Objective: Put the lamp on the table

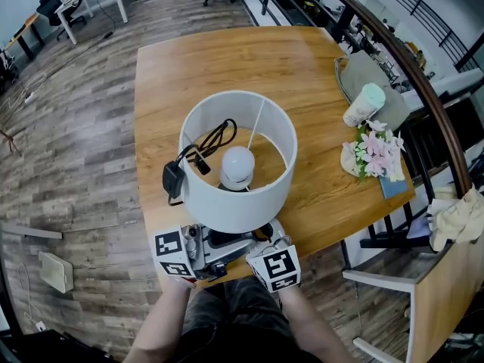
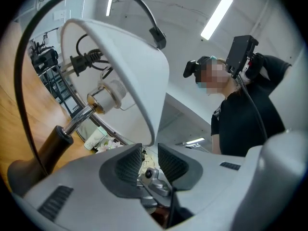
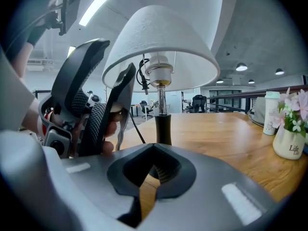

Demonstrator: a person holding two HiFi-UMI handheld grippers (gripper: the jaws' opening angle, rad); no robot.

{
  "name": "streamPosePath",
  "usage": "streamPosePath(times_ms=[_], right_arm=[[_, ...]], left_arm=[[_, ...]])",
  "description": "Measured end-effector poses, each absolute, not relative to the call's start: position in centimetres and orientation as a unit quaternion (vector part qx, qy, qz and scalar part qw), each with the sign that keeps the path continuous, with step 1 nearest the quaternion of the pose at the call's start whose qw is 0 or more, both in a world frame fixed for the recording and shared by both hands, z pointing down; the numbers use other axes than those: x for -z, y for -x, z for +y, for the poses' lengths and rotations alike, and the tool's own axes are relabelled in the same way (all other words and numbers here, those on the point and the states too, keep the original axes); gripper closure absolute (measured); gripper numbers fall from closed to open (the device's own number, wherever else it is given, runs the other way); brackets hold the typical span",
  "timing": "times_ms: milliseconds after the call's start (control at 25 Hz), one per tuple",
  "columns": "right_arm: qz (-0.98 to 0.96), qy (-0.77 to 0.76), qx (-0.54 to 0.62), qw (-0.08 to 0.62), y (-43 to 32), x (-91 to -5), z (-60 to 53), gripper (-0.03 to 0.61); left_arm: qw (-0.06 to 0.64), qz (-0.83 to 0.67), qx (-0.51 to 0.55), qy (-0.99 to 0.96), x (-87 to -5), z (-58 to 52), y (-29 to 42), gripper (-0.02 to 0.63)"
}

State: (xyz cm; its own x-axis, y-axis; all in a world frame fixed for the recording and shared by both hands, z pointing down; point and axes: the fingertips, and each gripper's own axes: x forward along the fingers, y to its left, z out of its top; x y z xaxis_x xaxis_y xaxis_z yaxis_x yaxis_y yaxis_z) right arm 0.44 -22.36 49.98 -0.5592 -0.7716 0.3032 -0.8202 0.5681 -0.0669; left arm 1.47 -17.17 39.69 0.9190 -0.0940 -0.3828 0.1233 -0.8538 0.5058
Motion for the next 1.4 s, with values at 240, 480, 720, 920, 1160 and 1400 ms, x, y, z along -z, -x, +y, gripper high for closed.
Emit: streamPosePath(times_ms=[240,480,720,920,1160,1400], right_arm=[[-0.875,-0.457,-0.103,0.123,-0.6,-50.4,-21.8,0.571],[-0.872,-0.462,-0.104,0.123,-0.9,-50.4,-21.3,0.571],[-0.873,-0.461,-0.100,0.123,-0.7,-50.1,-20.9,0.571],[-0.874,-0.461,-0.097,0.121,-0.7,-49.9,-20.3,0.571],[-0.874,-0.463,-0.093,0.117,-0.8,-49.7,-19.4,0.571],[-0.877,-0.462,-0.085,0.103,-0.8,-48.9,-18.2,0.571]], left_arm=[[0.280,-0.009,0.174,-0.944,-41.7,-16.9,-1.6,0.534],[0.290,-0.045,0.160,-0.942,-43.2,-17.2,-0.7,0.534],[0.287,-0.095,0.134,-0.944,-44.4,-17.6,0.0,0.591],[0.285,-0.134,0.107,-0.943,-45.7,-17.6,0.6,0.617],[0.265,-0.170,0.076,-0.946,-46.5,-17.3,1.0,0.617],[0.250,-0.204,0.071,-0.944,-46.6,-17.0,1.9,0.617]])
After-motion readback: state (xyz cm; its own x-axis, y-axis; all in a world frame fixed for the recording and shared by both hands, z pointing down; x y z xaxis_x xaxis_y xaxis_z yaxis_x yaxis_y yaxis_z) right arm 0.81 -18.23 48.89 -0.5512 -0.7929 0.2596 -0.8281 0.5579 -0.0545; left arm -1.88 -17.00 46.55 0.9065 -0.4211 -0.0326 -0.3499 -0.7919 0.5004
